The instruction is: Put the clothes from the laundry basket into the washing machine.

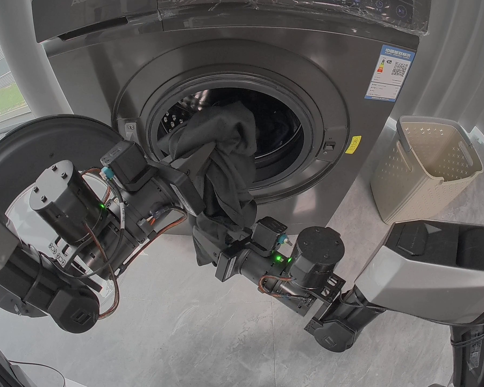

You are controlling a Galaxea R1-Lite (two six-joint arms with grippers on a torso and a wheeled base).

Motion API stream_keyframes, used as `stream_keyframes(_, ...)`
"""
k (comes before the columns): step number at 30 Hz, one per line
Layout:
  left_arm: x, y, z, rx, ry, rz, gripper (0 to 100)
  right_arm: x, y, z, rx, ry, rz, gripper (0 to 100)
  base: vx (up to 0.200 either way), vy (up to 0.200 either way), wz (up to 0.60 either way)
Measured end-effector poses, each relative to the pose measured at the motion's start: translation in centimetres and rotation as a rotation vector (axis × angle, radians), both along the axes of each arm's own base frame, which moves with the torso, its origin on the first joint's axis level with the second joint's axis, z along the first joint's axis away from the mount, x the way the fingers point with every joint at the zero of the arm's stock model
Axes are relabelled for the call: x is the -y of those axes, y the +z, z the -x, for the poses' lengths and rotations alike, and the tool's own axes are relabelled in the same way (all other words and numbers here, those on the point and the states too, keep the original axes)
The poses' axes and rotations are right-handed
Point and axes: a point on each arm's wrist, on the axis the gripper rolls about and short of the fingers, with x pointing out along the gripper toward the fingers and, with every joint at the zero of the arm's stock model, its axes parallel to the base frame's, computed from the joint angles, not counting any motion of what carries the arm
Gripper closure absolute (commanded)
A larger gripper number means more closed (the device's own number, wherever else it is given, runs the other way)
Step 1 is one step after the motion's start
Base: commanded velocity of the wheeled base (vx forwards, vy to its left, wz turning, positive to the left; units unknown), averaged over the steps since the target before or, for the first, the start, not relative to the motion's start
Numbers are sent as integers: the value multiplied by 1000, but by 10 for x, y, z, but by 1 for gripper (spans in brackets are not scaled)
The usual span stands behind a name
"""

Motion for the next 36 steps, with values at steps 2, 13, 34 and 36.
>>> stream_keyframes(2, 0, 0, 0, 0, 0, 0, 100, -1, 0, 1, 0, 3, 0, 100, 0, 0, 0)
stream_keyframes(13, -1, 0, -1, -10, 1, 11, 100, 13, 8, 17, -19, -11, 24, 100, 0, 0, 0)
stream_keyframes(34, -12, 1, -9, -14, 60, 28, 100, 132, 55, 63, -45, -169, 75, 100, 0, 0, 0)
stream_keyframes(36, -13, 1, -5, -19, 55, 26, 100, 138, 60, 62, -32, -190, 61, 100, 0, 0, 0)
